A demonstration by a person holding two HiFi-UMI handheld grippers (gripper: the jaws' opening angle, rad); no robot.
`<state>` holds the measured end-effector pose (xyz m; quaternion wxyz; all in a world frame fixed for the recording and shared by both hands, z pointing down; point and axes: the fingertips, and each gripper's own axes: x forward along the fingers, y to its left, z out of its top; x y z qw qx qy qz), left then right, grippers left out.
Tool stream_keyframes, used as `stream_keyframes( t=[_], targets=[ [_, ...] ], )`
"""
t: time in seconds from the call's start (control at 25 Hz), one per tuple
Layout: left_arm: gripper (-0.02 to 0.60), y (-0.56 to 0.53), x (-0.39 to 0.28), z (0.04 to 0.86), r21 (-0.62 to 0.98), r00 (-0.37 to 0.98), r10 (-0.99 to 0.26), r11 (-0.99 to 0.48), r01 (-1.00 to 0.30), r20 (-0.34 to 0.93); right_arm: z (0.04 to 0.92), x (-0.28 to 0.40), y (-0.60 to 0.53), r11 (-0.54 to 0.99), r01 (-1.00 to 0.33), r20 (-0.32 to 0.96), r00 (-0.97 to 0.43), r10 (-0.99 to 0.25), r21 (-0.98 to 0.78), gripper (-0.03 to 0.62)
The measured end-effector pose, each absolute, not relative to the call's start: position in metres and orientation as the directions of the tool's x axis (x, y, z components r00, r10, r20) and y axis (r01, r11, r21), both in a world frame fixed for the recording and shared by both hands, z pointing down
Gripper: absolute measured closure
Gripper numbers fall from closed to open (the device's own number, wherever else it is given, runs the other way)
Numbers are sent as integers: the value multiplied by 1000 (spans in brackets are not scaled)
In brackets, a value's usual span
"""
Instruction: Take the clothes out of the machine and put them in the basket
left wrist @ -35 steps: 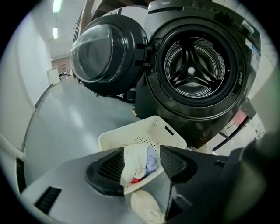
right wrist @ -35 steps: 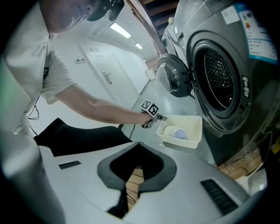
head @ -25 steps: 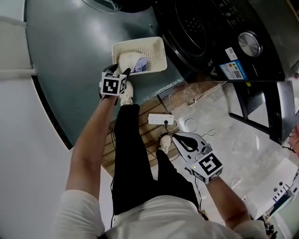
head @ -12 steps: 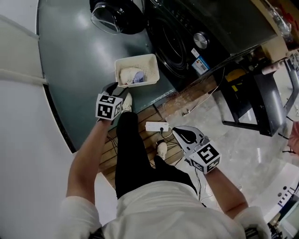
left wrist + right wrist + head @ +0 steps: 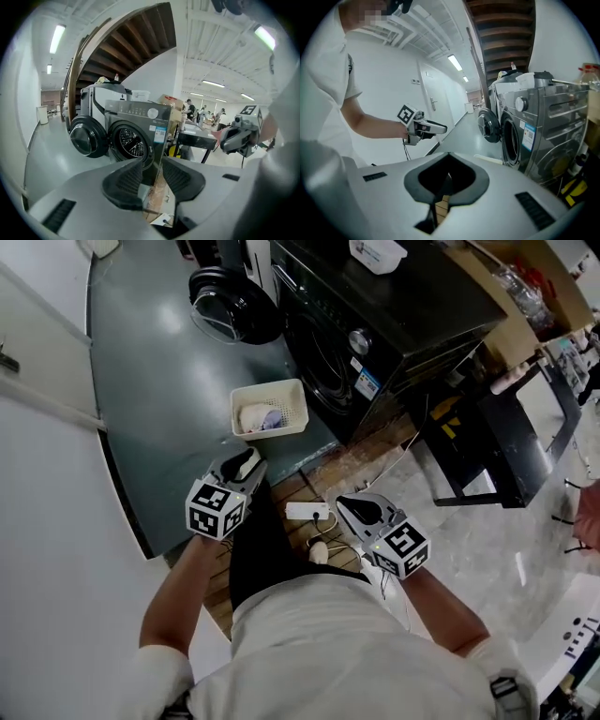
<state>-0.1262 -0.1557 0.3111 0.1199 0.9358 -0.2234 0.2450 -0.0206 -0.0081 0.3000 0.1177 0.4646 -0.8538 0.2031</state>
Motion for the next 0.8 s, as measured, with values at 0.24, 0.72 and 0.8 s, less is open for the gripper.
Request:
stream_keyframes(
  t=[0.24,0.72,0.8],
  targets=[
    [509,-105,-115,253,130,839,-342,-894,-430,424,272,-8,6,483,-851,348,-524,-777,-205,591],
    [583,-9,-105,208,248,913,-234,-913,-325,335,234,-3,42,464,-862,296,-507,-810,-206,591],
    [583,0,-102,211,265,916,-207,-915,-306,342,230,-6,46,471,-858,292,-513,-808,-205,591]
  ],
)
